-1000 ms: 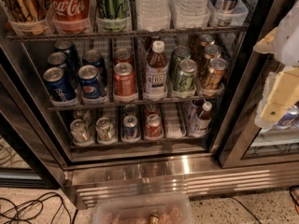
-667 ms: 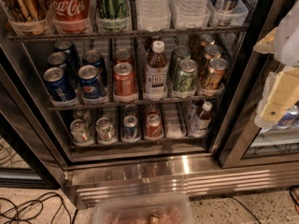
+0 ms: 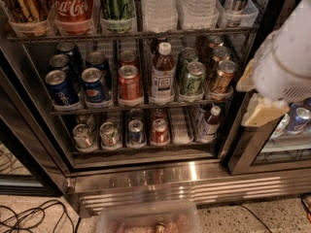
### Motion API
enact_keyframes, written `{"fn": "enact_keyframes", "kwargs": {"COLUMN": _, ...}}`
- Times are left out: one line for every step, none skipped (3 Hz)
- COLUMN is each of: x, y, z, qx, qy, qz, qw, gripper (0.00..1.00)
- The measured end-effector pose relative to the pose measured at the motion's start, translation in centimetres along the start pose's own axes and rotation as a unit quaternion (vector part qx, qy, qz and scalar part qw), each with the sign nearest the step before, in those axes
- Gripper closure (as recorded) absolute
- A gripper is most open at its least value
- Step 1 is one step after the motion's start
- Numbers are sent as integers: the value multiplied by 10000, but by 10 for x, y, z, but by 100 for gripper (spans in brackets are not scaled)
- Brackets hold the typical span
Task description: Pick redbull can from bottom shelf of fridge
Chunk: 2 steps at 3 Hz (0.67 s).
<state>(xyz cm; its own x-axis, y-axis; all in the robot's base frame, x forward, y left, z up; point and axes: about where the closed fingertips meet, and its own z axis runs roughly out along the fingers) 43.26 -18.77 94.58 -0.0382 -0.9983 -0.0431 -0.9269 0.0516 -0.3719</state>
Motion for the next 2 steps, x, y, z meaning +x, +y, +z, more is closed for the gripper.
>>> {"fn": "enact_keyframes", "kwargs": {"x": -21, "y": 13, "z": 25, "qx": 320, "qy": 402, "qz": -1137, "qw": 9922, "gripper": 65}}
{"fn": "enact_keyframes", "kwargs": {"x": -33, "y": 26, "z": 51, "qx": 669, "qy": 869, "qz": -2317, "qw": 9666, "gripper": 88}}
